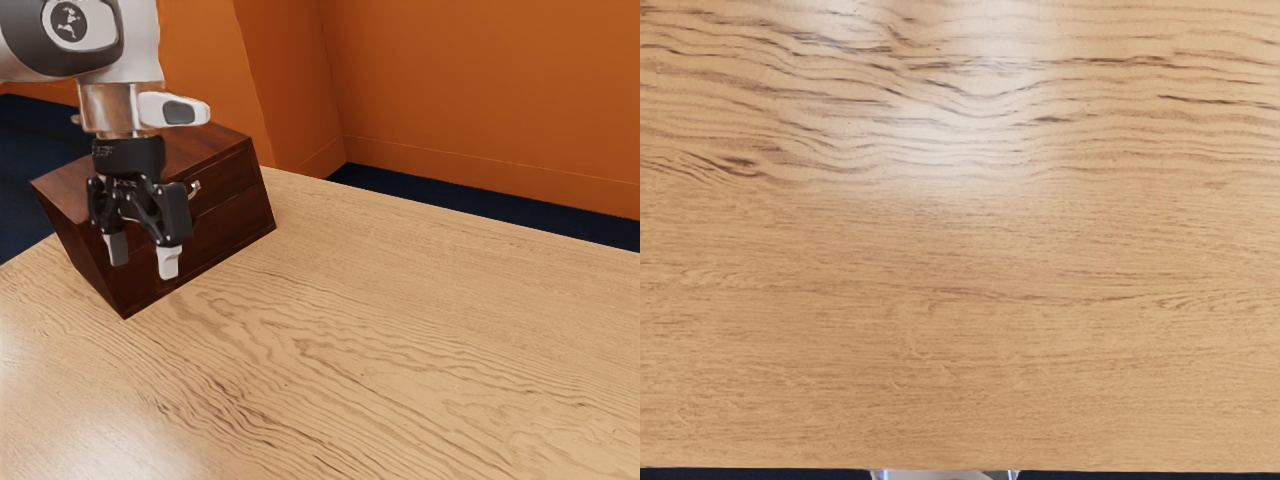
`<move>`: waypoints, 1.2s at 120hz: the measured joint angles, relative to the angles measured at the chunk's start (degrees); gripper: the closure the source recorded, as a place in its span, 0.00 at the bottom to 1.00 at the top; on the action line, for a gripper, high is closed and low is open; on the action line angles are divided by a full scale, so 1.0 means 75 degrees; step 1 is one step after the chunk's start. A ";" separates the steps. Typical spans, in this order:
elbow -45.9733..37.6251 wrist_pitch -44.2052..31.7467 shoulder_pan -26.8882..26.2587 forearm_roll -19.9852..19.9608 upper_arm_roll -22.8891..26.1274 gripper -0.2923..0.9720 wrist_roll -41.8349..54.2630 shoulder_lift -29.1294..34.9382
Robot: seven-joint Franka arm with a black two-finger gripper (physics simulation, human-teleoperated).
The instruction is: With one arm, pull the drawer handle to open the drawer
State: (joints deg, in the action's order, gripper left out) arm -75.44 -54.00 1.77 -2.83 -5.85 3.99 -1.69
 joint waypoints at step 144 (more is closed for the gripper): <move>0.0462 -0.5537 0.1135 0.2346 -0.0004 0.23 0.1488 -0.2158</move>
State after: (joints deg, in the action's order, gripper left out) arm -71.97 -95.53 10.29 14.77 -5.88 15.15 -17.87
